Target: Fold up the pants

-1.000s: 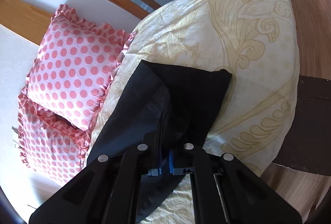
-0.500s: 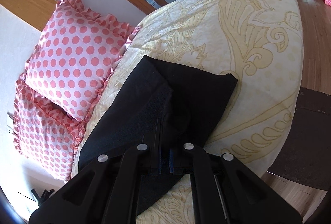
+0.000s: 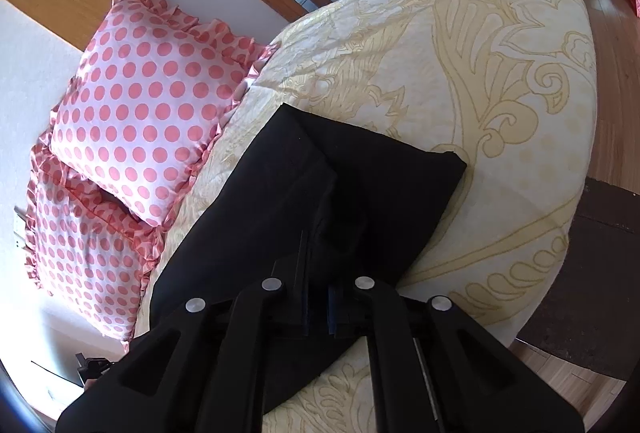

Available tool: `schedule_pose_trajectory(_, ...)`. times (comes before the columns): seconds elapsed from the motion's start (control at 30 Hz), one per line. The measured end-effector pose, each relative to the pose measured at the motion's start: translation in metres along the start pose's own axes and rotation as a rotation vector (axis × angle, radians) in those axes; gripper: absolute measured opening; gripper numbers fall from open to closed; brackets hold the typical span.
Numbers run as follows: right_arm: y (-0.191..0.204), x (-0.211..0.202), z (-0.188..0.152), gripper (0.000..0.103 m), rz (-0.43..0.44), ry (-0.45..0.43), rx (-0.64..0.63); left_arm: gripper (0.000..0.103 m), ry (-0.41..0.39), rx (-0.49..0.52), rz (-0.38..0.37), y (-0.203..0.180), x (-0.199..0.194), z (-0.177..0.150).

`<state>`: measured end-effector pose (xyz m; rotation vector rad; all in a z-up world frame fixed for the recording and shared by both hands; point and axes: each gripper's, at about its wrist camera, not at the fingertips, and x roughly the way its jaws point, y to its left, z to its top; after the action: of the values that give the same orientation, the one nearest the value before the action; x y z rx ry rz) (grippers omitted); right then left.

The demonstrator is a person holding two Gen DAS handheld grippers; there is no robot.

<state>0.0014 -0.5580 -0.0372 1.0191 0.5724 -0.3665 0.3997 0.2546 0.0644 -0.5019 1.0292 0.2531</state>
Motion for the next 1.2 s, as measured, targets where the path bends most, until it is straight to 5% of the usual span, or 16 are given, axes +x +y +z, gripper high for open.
schedule_pose_trajectory(0.2,-0.001,-0.002,0.004,0.005,0.017,0.004,-0.005,0.006,-0.154,0.065,-0.072,0.02,-0.096,-0.032)
schedule_pose_trajectory(0.47,0.008,-0.01,0.02,0.006,0.048,-0.034,-0.032,0.005,-0.332,0.109,-0.094,0.093,-0.224,-0.143)
schedule_pose_trajectory(0.6,0.006,-0.017,0.028,0.005,0.049,-0.056,-0.036,0.005,-0.34,0.065,-0.057,0.133,-0.234,-0.205)
schedule_pose_trajectory(0.8,-0.002,-0.013,0.03,0.005,0.043,-0.047,-0.015,0.004,-0.235,-0.043,0.004,0.192,-0.182,-0.271)
schedule_pose_trajectory(0.9,-0.003,-0.012,0.029,0.006,0.043,-0.041,-0.012,0.018,-0.243,-0.079,0.004,0.202,-0.176,-0.279)
schedule_pose_trajectory(1.0,-0.004,-0.014,0.029,0.006,0.049,-0.043,-0.007,0.067,-0.317,-0.143,0.026,0.212,-0.192,-0.274)
schedule_pose_trajectory(1.2,-0.008,-0.012,0.03,0.005,0.047,-0.035,0.006,0.062,-0.337,-0.222,0.055,0.234,-0.194,-0.241)
